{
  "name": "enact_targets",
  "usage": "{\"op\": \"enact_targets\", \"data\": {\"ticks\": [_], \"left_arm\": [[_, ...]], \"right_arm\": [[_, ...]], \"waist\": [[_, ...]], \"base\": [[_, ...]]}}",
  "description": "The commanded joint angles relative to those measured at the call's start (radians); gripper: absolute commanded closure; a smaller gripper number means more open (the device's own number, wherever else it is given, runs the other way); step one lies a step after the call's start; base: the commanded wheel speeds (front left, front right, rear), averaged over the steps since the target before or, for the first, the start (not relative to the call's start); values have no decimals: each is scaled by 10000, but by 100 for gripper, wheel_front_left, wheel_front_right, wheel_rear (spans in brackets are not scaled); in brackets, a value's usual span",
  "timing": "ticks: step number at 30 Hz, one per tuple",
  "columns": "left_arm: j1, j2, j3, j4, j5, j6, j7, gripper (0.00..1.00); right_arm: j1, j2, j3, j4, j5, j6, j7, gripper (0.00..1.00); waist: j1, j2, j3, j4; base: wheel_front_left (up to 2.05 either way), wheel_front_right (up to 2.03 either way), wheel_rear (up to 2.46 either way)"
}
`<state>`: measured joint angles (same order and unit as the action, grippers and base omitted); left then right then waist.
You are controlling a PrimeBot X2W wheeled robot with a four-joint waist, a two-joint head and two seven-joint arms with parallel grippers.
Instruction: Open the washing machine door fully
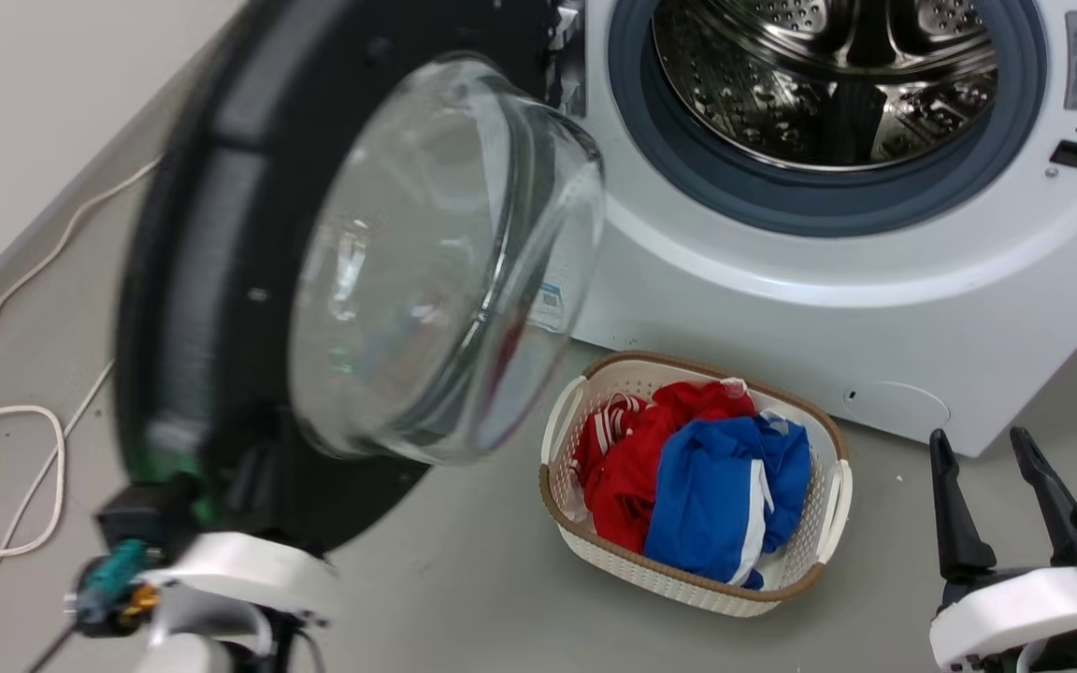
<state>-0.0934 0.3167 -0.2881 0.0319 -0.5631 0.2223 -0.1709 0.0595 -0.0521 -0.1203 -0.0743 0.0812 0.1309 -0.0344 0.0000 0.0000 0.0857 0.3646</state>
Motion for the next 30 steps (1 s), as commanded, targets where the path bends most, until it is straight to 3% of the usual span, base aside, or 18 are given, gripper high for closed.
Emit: {"op": "enact_targets", "data": {"ticks": [1,10,19,25,30], "left_arm": [[-151,225,342,173,-94,114,-140,100],[-964,1355,2356,1358,-771,-279,-738,100],[-1520,2042,3320,2298,-1215,-833,-886,100],[-1431,2025,3342,2659,-1088,-1100,-908,100],[-943,1803,3113,2342,-685,-1034,-938,100]], "right_arm": [[-204,-53,26,-76,2,-2,-26,0],[-596,-402,135,-658,45,-2,214,0],[-773,-436,136,-978,12,-2,404,0],[-662,-343,177,-941,24,-2,392,0],[-426,-208,112,-819,73,-2,328,0]], "waist": [[0,0,155,-113],[0,0,1066,-522],[0,0,1387,-639],[0,0,1121,-651],[0,0,668,-588]], "base": [[0,0,0],[0,0,0],[0,0,0],[0,0,0],[0,0,0]]}}
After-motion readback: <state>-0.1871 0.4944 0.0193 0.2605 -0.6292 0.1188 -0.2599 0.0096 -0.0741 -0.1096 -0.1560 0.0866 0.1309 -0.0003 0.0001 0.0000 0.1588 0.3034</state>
